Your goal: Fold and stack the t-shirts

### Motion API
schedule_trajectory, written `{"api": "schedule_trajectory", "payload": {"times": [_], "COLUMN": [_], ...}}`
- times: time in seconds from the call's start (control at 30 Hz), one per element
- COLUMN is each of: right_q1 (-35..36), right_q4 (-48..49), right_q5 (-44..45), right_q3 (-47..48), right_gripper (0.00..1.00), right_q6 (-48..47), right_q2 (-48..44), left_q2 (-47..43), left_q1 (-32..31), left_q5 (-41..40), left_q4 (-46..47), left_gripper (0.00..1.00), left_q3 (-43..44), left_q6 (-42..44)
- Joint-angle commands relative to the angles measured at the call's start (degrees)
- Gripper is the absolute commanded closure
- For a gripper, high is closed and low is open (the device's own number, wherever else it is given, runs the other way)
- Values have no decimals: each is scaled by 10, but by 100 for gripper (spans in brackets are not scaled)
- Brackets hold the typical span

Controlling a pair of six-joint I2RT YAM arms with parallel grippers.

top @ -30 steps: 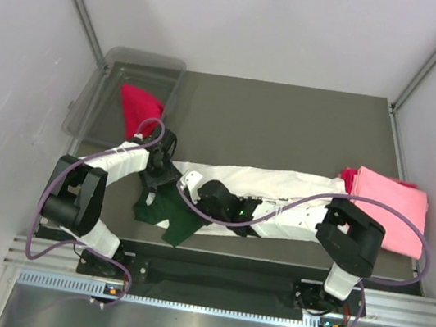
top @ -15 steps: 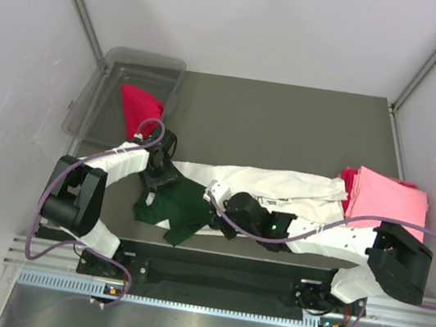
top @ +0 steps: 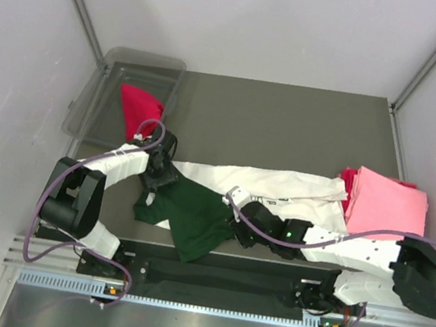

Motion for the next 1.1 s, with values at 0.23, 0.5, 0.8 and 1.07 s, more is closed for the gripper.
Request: {"api": "schedule_trajectory", "payload": {"times": [0.23, 0.5, 0.8, 1.07], "right_q1": [9, 9, 43, 44], "right_q4": [24, 31, 56, -43], "right_q5": [-17, -11, -38, 11], "right_q3": [5, 57, -13, -22], "right_gripper": [54, 71, 76, 75], "right_q6": [34, 79, 138, 170], "right_q2": [-119, 48, 65, -14], "left_q2": [-47, -139, -284, -320], "left_q1": [-24, -40, -46, -55], "left_q5": [-66, -75, -43, -6], "left_q4": [-17, -69, -57, -45], "left_gripper": [34, 34, 33, 29], "left_q3": [-8, -3, -41, -96], "left_q6": [8, -7, 23, 1]}}
